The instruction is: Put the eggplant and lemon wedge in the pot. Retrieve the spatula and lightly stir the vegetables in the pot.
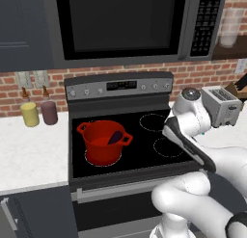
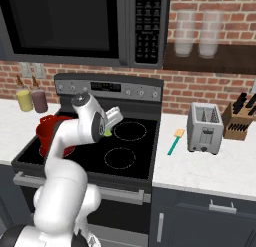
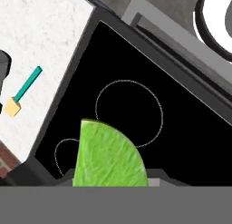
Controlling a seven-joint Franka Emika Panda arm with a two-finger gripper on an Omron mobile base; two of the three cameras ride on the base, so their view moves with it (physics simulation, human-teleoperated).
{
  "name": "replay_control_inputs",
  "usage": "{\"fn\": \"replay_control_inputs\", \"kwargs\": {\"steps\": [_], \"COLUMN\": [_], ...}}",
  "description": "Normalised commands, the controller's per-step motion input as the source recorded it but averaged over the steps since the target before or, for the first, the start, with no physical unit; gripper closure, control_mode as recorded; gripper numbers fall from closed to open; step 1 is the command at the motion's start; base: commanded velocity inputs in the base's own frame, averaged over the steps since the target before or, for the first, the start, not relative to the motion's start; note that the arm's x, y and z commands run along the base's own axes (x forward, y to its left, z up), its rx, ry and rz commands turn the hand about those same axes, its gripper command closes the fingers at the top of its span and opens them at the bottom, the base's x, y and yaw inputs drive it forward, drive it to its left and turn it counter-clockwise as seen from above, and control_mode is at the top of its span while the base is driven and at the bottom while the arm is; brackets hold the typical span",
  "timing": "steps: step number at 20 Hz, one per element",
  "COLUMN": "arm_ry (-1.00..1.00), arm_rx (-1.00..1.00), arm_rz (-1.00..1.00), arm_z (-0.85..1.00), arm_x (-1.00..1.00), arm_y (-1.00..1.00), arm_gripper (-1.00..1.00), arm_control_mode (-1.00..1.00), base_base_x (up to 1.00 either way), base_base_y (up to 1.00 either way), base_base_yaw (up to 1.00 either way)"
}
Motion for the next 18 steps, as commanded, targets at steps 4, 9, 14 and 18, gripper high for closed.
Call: {"fn": "replay_control_inputs", "kwargs": {"steps": [4, 9, 14, 18], "arm_ry": [-0.04, -0.01, -0.01, 0.0], "arm_rx": [-0.01, -0.05, -0.01, 0.0], "arm_rz": [0.16, 0.11, 0.03, 0.0], "arm_z": [0.15, 0.03, 0.32, 0.23], "arm_x": [0.01, 0.17, 0.32, 0.4], "arm_y": [1.0, 0.97, 0.37, 0.32], "arm_gripper": [1.0, 1.0, 1.0, 1.0], "arm_control_mode": [-1.0, -1.0, -1.0, -1.0], "base_base_x": [0.0, 0.0, 0.0, 0.0], "base_base_y": [0.0, 0.0, 0.0, 0.0], "base_base_yaw": [0.0, 0.0, 0.0, 0.0]}}
